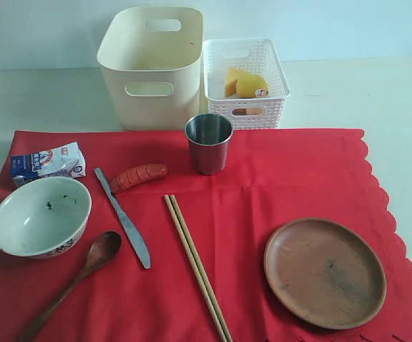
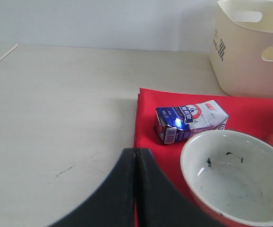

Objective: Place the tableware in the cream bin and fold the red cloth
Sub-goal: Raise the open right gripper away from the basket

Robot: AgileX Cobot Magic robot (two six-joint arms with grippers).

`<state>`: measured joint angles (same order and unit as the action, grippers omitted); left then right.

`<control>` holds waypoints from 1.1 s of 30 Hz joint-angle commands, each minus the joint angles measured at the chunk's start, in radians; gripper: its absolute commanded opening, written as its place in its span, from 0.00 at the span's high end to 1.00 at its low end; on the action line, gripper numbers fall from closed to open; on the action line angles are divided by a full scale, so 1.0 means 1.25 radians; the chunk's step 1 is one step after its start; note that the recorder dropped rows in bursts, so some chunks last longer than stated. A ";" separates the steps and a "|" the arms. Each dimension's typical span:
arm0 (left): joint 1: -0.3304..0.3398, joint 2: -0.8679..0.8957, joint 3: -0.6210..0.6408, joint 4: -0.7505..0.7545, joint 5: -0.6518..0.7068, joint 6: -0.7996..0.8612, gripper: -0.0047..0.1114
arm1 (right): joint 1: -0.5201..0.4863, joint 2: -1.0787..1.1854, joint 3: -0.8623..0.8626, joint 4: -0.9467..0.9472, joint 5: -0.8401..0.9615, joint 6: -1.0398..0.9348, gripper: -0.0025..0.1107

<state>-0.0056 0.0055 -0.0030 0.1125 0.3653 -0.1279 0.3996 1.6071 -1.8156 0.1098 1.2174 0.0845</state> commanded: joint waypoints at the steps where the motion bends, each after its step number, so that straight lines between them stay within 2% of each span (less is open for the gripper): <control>1: -0.004 -0.004 0.002 -0.001 -0.008 0.001 0.96 | -0.003 -0.065 -0.005 0.023 0.003 -0.013 0.39; 9: -0.004 -0.004 0.002 -0.001 -0.008 0.001 0.96 | -0.003 -0.169 -0.005 0.138 0.003 -0.068 0.39; 19: -0.004 -0.004 0.002 -0.001 -0.008 0.001 0.96 | -0.003 -0.163 0.007 0.282 0.003 -0.215 0.41; 33: -0.004 -0.004 0.002 -0.001 -0.008 0.001 0.96 | 0.014 -0.136 0.257 0.384 0.003 -0.328 0.41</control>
<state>-0.0056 0.0055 -0.0030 0.1125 0.3653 -0.1279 0.4018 1.4330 -1.5339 0.5697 1.2251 -0.2778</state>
